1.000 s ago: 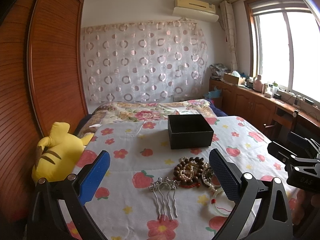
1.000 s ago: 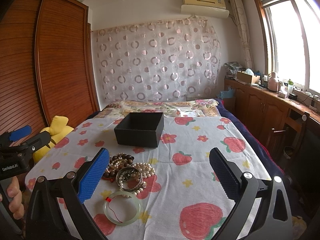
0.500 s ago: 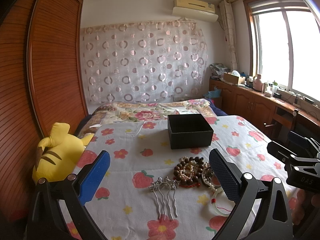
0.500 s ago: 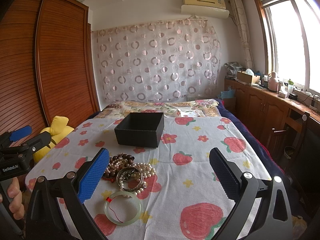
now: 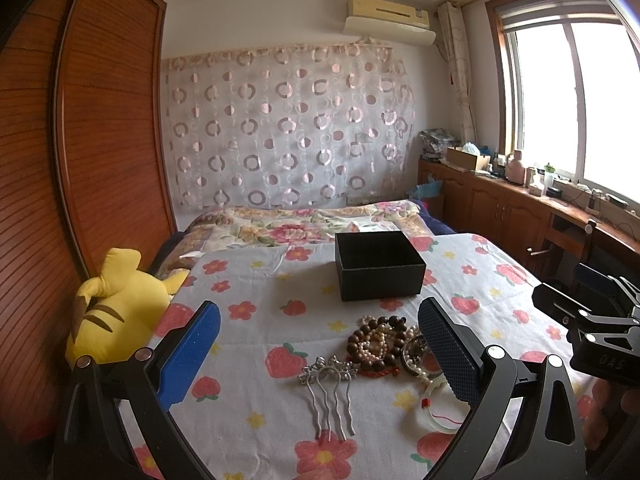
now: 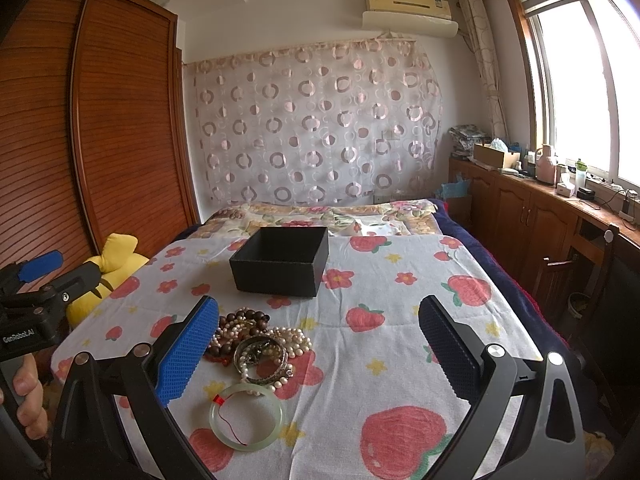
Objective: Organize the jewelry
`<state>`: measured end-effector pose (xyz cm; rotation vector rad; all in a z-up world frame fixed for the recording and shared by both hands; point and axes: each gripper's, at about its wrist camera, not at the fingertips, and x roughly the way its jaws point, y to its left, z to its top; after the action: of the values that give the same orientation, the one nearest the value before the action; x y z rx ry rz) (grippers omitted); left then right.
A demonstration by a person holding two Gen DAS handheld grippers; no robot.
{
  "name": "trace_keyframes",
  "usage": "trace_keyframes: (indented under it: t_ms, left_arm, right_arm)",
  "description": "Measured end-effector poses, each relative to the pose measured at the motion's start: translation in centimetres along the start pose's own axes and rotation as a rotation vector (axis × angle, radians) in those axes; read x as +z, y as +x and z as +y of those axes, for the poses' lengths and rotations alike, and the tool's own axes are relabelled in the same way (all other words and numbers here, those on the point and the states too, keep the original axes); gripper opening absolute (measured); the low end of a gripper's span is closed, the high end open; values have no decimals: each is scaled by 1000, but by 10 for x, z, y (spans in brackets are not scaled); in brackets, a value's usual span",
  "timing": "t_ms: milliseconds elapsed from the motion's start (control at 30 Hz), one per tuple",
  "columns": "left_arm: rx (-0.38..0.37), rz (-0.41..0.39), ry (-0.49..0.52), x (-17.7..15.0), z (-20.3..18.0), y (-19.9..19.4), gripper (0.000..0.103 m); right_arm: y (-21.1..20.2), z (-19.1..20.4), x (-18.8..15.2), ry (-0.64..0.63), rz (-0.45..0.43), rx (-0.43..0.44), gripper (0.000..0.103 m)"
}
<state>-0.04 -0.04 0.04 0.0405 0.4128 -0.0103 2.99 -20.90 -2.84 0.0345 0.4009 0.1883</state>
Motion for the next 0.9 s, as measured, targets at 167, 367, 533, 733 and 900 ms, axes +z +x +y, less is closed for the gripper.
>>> trace_keyframes:
  t_ms: [167,367,533,733,900]
  left_arm:
    - [1,0,0,0,0,0,96]
    - [1,0,0,0,0,0,96]
    - [1,-2,0,0,0,0,96]
    - [-3,11,-3,0,0,2,96]
    - [-6,52,4,-4,1,8,96]
  right_arm:
    - [0,0,0,1,0,1,101]
    - [0,1,0,1,-2,0,101]
    - [0,1,0,1,-1,2,101]
    - [1,1,-1,0,2,3,101]
    - [9,5,-8,-21,32,38,101]
